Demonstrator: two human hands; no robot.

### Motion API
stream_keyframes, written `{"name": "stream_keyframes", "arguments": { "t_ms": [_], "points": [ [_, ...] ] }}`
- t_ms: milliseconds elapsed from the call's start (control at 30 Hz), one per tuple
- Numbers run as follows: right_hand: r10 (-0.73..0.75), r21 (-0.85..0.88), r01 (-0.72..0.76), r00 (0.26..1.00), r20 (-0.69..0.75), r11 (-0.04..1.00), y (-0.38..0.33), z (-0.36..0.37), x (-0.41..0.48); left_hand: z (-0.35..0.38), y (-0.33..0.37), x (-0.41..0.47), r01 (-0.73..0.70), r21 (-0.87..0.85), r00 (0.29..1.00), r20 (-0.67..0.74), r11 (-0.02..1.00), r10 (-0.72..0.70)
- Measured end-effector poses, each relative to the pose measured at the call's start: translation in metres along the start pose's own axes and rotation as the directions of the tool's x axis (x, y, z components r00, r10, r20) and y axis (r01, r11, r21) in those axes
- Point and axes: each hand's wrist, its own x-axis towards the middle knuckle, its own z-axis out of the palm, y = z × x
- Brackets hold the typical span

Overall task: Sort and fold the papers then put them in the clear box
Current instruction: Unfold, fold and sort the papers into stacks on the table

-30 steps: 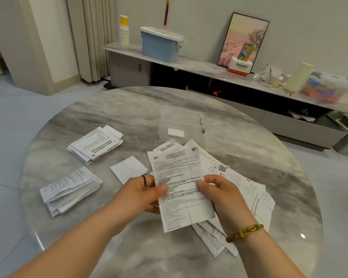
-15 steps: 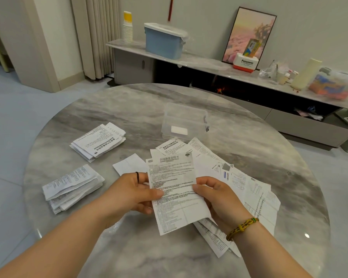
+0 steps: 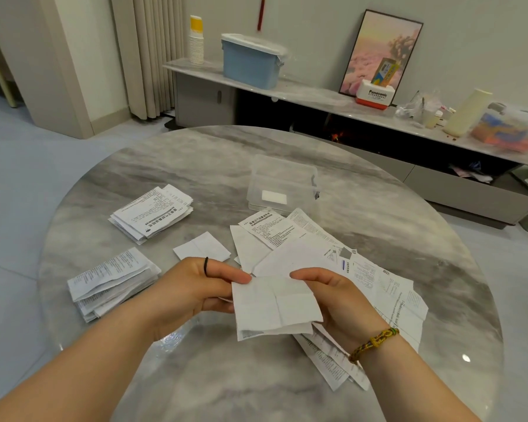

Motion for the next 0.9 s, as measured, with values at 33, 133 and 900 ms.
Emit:
{"name": "stream_keyframes", "arguments": {
  "t_ms": [33,133,900],
  "points": [
    [0.003,-0.004,-0.003,1.0,0.005,1.0,0.0,0.0,0.0,0.0,-0.001,0.001,-0.003,0.049,1.0,-0.014,0.999,0.003],
    [0.022,-0.035,-0.022,1.0,0.001,0.999,-0.001,0.001,0.0,-0.001,-0.007,0.006,-0.008,0.266,0.993,-0.111,0.964,0.039],
    [-0.147,-0.525,0.104,0.988,-0.04,0.845,-0.006,0.025,0.036,-0.036,-0.025,-0.003,0.006,0.899,0.98,-0.093,0.439,0.178]
  ]
}}
